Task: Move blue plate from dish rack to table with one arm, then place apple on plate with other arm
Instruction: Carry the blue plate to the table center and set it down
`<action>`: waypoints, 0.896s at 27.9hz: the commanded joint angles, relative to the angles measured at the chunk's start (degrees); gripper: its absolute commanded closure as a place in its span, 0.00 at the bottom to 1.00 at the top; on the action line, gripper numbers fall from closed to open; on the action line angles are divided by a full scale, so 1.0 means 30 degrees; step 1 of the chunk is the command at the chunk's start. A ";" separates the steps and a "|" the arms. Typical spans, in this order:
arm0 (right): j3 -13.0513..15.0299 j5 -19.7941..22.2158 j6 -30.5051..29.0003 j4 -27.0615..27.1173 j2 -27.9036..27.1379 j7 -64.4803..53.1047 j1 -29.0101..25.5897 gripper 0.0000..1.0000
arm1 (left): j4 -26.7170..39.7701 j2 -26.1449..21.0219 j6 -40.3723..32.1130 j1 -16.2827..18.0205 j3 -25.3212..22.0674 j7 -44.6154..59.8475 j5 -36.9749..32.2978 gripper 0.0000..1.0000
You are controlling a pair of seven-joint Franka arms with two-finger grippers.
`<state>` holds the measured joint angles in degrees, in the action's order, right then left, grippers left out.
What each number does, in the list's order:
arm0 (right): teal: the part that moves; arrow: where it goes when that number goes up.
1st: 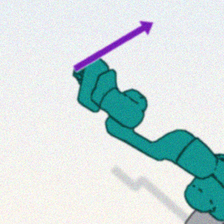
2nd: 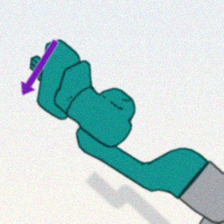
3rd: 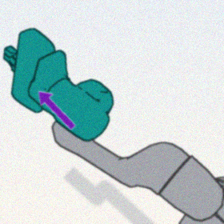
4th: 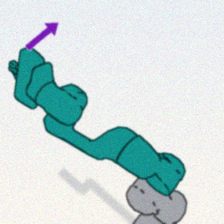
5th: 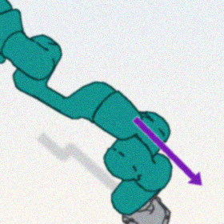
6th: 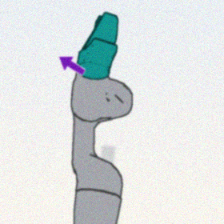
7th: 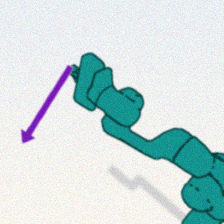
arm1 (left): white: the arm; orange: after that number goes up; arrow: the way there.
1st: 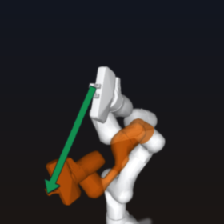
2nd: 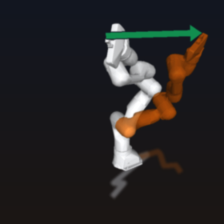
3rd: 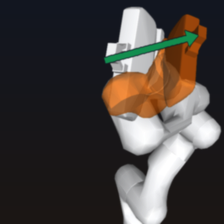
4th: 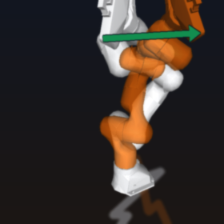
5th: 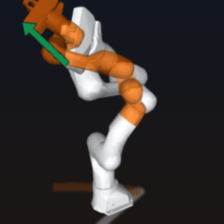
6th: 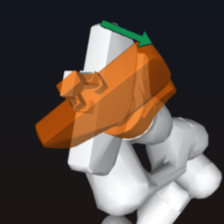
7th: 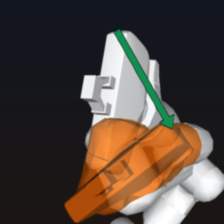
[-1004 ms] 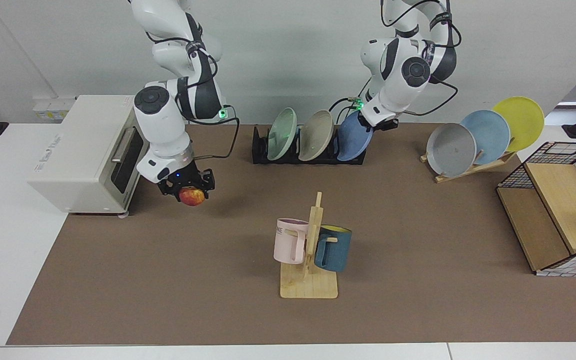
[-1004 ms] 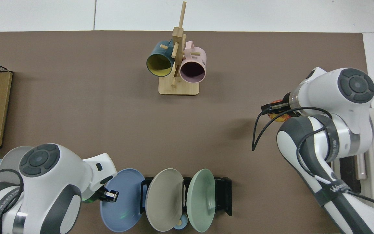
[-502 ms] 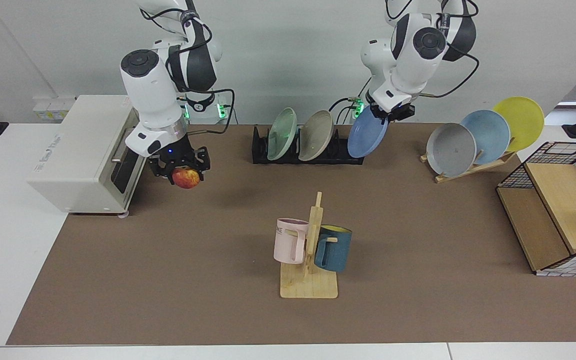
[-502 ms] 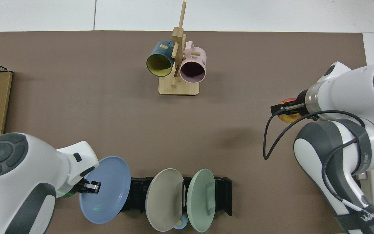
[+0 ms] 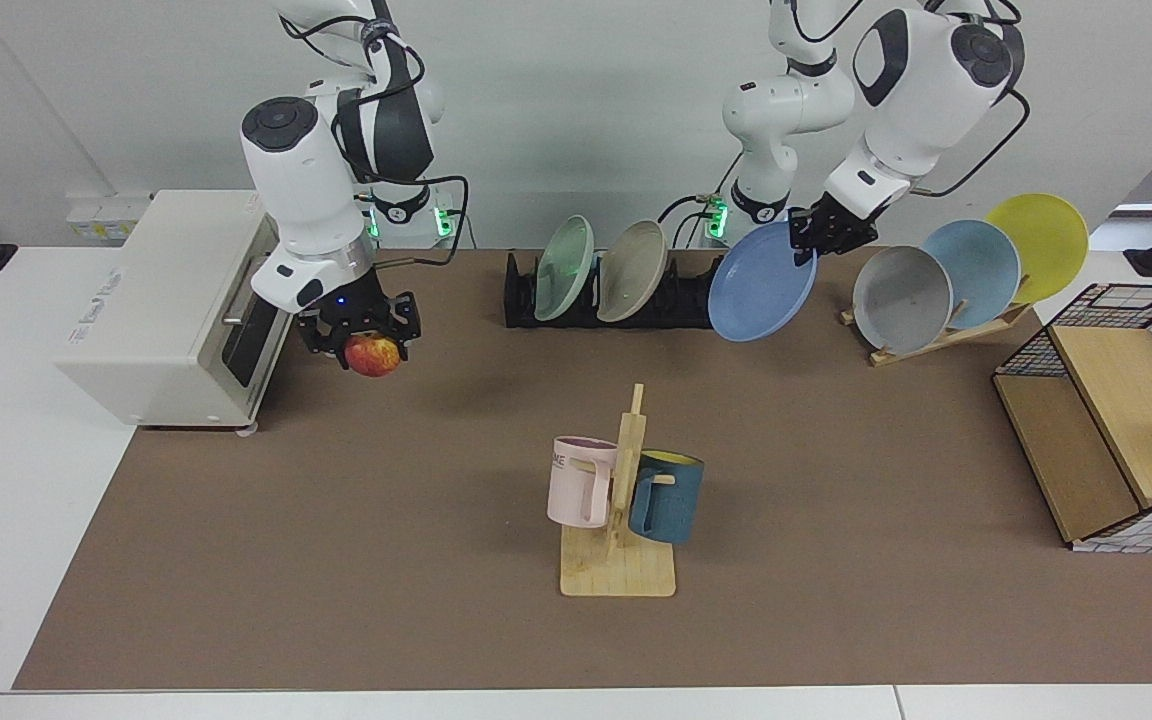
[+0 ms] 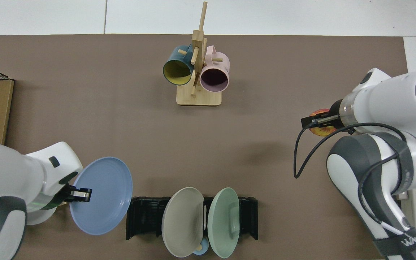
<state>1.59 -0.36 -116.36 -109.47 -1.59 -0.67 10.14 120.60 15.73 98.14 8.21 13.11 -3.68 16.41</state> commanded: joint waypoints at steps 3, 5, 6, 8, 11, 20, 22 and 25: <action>-0.0119 -0.0261 0.0116 0.0131 0.0004 -0.0626 -0.0216 0.92 | -0.0475 -0.2632 0.2381 -0.0013 -0.0151 -0.1000 0.3548 1.00; -0.0091 -0.0261 0.0115 0.0131 0.0004 -0.0626 -0.0187 0.92 | -0.0475 -0.3335 0.3144 -0.0072 -0.0063 -0.1000 0.4456 1.00; -0.0090 -0.0261 0.0115 0.0131 0.0004 -0.0626 -0.0187 0.92 | -0.0504 -0.3716 0.3408 -0.0101 0.0082 -0.1058 0.4838 1.00; -0.0090 -0.0261 0.0145 0.0102 0.0004 -0.0626 -0.0216 0.92 | -0.0533 -0.4478 0.4226 -0.0160 0.0229 -0.1292 0.5687 1.00; -0.0090 -0.0261 0.0145 0.0072 0.0034 -0.0626 -0.0216 0.92 | -0.0533 -0.5621 0.5137 -0.0131 0.0901 -0.1701 0.7268 1.00; -0.0091 -0.0261 0.0145 -0.0074 0.0063 -0.0626 -0.0217 0.92 | -0.0563 -0.8053 0.8301 -0.0393 0.3509 -0.1586 0.8766 1.00; -0.0090 -0.0261 0.0145 -0.0074 0.0063 -0.0626 -0.0246 0.92 | -0.0447 -0.8348 0.9672 -0.0773 0.4007 -0.1207 0.8885 1.00; -0.0090 -0.0261 0.0116 -0.0074 0.0034 -0.0626 -0.0246 0.92 | -0.0416 -0.8495 1.0790 -0.1068 0.4360 -0.0651 0.8856 1.00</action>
<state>1.61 -0.36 -116.36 -109.60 -1.66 -0.75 10.14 120.30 -8.39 126.15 6.73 25.18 -7.90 41.97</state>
